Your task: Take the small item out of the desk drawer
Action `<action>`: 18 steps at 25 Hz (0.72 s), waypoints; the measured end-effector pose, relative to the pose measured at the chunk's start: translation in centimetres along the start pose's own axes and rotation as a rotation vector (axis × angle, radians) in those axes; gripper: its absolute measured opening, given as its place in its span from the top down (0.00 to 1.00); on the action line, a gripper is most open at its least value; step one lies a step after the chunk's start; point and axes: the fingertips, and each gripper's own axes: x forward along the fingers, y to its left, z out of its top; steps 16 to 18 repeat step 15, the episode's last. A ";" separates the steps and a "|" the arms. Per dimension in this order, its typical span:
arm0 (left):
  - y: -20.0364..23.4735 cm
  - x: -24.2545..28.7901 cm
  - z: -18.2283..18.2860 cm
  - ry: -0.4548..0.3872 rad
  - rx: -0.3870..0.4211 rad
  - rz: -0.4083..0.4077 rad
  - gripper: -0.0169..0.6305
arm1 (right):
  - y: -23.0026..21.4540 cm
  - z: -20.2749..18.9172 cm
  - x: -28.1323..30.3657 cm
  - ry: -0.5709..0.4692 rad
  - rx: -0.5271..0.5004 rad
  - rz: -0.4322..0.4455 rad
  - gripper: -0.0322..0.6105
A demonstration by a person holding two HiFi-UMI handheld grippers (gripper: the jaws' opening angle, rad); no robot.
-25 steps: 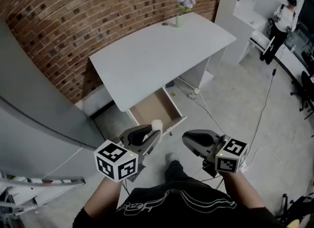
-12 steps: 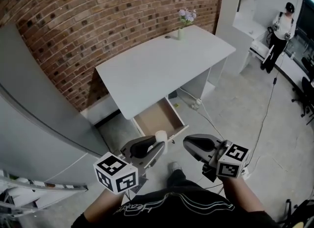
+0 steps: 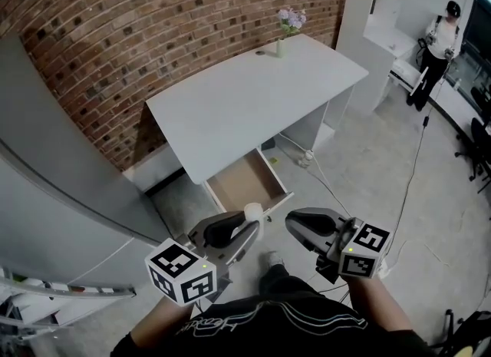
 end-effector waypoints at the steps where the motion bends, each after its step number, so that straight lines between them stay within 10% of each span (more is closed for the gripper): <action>1: 0.1 0.0 0.0 0.000 -0.002 0.000 0.77 | 0.0 -0.1 0.1 0.004 0.002 0.000 0.86; 18: 0.8 0.8 -0.7 -0.003 -0.020 -0.019 0.77 | -1.0 -1.1 0.1 0.019 0.008 -0.037 0.86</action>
